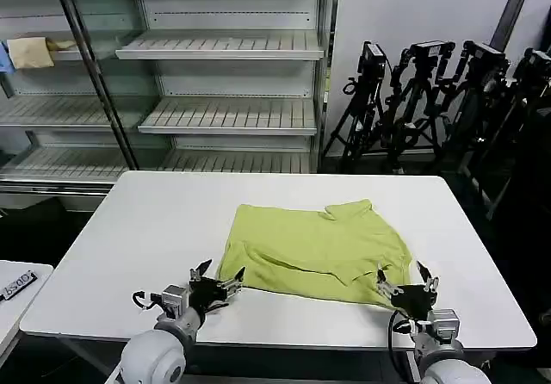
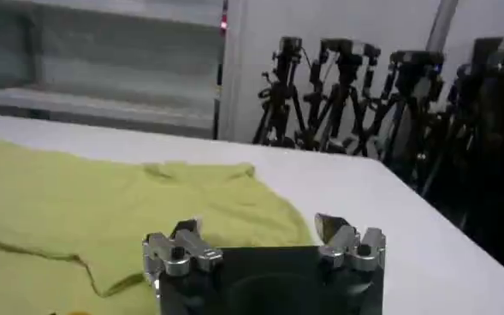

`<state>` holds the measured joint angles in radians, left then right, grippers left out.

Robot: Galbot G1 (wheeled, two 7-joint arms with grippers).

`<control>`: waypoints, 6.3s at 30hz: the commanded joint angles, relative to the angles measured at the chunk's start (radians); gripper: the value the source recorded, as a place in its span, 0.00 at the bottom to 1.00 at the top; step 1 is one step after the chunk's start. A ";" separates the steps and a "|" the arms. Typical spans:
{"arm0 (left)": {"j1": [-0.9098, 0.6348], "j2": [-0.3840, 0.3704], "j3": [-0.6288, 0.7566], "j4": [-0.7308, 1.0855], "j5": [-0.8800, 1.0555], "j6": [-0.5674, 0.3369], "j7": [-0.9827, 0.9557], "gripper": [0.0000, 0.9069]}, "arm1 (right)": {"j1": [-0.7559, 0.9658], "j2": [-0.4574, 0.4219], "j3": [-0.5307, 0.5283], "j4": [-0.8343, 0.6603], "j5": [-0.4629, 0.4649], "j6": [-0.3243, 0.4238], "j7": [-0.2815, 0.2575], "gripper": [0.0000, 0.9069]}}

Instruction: Fold and organize the clothes.

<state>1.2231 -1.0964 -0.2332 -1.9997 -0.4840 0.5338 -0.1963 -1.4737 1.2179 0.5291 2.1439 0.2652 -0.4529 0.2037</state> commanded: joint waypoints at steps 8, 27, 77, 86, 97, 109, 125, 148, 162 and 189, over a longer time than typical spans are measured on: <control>0.000 0.008 0.007 0.023 0.011 0.043 0.008 0.48 | -0.002 0.004 0.002 -0.026 0.071 -0.119 0.020 0.77; 0.028 0.023 -0.003 0.018 0.015 0.042 0.054 0.02 | -0.018 0.004 -0.001 -0.014 0.090 -0.120 0.015 0.00; 0.102 0.086 -0.110 -0.199 -0.052 0.016 -0.050 1.00 | 0.155 -0.076 -0.014 0.032 0.096 -0.104 0.029 1.00; -0.200 0.087 -0.019 0.071 -0.206 0.043 -0.116 1.00 | 0.551 -0.103 -0.206 -0.276 0.249 -0.127 0.053 1.00; -0.421 0.033 0.073 0.278 -0.241 0.045 -0.119 1.00 | 0.851 -0.085 -0.376 -0.613 0.364 -0.128 0.046 1.00; -0.483 -0.032 0.114 0.419 -0.217 0.045 -0.120 1.00 | 1.006 0.017 -0.446 -0.893 0.414 -0.129 0.079 1.00; -0.452 -0.038 0.133 0.394 -0.245 0.046 -0.110 1.00 | 0.927 0.003 -0.427 -0.870 0.415 -0.130 0.096 1.00; -0.423 -0.025 0.139 0.404 -0.242 0.045 -0.092 0.03 | 0.858 -0.018 -0.417 -0.802 0.460 -0.127 0.085 0.00; -0.418 -0.027 0.110 0.341 -0.280 0.040 -0.085 0.02 | 0.838 -0.023 -0.393 -0.733 0.410 -0.046 0.061 0.00; -0.284 0.095 0.042 0.027 -0.341 0.043 -0.073 0.02 | 0.566 -0.174 -0.242 -0.300 0.405 0.096 0.033 0.00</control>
<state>0.8864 -1.0411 -0.1700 -1.8588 -0.8151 0.5772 -0.2710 -0.7852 1.1024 0.2313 1.6759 0.6741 -0.3787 0.2418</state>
